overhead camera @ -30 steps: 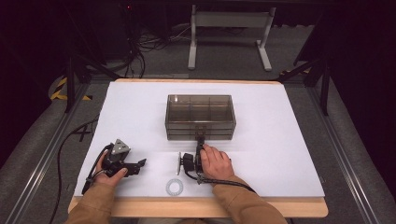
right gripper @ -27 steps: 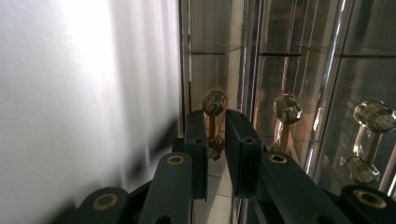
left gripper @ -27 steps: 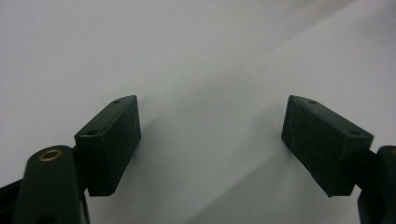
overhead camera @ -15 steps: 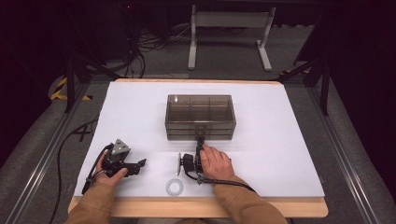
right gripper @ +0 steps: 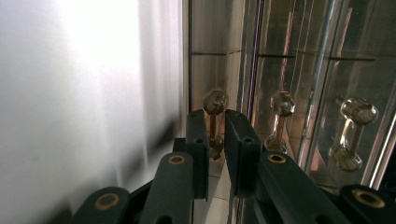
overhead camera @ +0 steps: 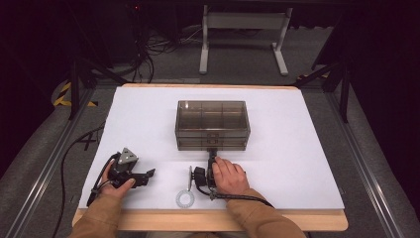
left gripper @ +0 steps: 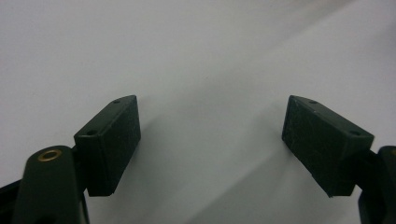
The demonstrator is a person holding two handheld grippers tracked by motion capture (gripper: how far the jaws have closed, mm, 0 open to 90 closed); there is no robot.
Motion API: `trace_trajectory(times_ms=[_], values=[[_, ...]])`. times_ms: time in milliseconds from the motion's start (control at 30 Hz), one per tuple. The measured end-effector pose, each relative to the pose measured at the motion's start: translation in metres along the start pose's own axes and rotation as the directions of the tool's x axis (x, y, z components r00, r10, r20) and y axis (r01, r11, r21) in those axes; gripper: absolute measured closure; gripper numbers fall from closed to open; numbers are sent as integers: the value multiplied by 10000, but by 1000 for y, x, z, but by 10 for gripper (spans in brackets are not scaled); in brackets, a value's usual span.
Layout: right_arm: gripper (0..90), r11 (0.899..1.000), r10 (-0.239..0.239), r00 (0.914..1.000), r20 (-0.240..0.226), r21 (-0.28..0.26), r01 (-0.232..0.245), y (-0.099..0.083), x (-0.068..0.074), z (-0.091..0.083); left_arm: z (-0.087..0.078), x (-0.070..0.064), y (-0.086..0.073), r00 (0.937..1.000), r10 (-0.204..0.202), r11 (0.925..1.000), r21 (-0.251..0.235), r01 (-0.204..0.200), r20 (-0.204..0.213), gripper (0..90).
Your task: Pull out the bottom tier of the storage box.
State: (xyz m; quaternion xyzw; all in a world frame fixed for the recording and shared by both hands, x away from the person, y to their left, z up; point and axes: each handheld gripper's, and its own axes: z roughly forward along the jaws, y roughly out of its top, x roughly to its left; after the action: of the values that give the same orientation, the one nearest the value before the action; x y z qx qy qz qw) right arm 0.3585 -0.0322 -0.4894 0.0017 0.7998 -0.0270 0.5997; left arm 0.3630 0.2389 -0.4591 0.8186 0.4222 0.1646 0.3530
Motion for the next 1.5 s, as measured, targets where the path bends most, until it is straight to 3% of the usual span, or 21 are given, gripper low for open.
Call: trace_trajectory(times_ms=[667,900,1167,1267,1467,1500], values=[[801,9998,24,9997,-229,-175,-28,-2,2,-12,0,0,0,10000,-6,10000,2,6,2,200],[741,9983,240,9972,-715,-505,-276,-6,-4,-14,1,0,2,10000,-21,10000,29,21,49,198],[718,9922,829,9897,-1169,-829,-929,-18,-17,-20,0,0,4,10000,-15,9998,-208,15,22,202],[707,9865,1305,9825,-1331,-817,-1421,-24,-21,-22,-1,1,5,10000,-27,9997,-223,27,6,203],[684,9789,1759,9717,-1579,-760,-1895,-37,-29,-25,-2,0,4,10000,-26,9997,-255,25,-32,204],[683,9807,1601,9747,-1560,-872,-1750,-39,-32,-24,-2,0,4,10000,-22,9997,-224,22,-30,204]])
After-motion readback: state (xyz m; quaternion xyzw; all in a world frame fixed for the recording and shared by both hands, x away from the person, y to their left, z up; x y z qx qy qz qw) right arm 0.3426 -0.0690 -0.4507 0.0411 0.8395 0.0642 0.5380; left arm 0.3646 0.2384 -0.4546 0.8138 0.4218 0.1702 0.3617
